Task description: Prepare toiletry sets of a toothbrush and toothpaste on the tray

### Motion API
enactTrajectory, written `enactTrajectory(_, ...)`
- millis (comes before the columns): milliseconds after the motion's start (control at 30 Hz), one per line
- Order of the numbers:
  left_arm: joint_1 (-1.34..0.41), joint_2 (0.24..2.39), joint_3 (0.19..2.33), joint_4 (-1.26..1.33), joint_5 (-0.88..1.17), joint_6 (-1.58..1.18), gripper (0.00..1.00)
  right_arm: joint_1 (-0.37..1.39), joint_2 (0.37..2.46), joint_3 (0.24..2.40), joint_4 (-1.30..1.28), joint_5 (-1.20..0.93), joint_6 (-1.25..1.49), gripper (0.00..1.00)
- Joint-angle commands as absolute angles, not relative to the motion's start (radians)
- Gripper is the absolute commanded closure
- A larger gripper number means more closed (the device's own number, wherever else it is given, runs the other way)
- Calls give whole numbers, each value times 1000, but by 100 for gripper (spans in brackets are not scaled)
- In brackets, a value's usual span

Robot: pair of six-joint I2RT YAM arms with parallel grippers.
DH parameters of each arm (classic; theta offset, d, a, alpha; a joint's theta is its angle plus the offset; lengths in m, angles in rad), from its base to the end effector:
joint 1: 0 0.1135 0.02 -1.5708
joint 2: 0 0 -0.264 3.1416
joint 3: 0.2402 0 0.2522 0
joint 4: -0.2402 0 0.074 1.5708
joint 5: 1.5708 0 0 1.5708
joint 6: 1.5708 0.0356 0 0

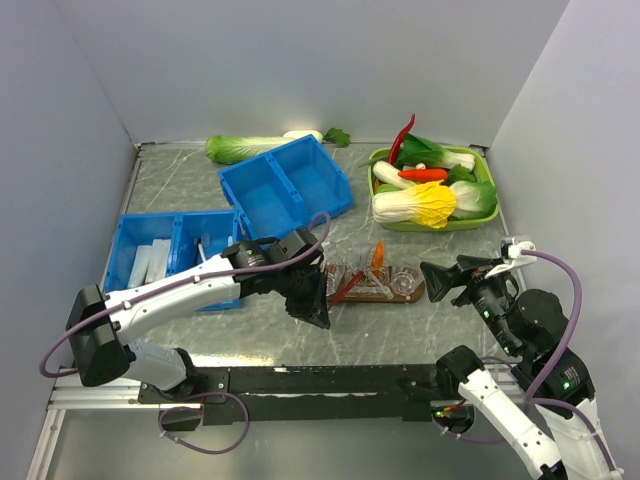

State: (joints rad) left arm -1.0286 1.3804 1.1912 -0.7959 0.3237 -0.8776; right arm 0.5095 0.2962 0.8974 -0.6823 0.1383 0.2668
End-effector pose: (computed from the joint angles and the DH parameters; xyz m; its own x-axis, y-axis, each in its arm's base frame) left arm 0.1355 -0.2469 0.2958 -0.9692 0.1957 -0.1493 0.2461 0.7654 -0.5946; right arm 0.0412 0.0174 0.3697 -0.1640 0.2075 -0.9644 -0.3316 0.9091 0.2520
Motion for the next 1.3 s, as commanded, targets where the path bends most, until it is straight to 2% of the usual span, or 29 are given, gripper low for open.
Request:
enactTrajectory(0, -1025, 1400, 1235, -810, 359, -856, 99, 506, 295, 911, -681, 143, 256, 2)
enactTrajectory(1267, -983, 1488, 1298, -850, 360, -821, 99, 508, 276, 885, -695, 173, 239, 2)
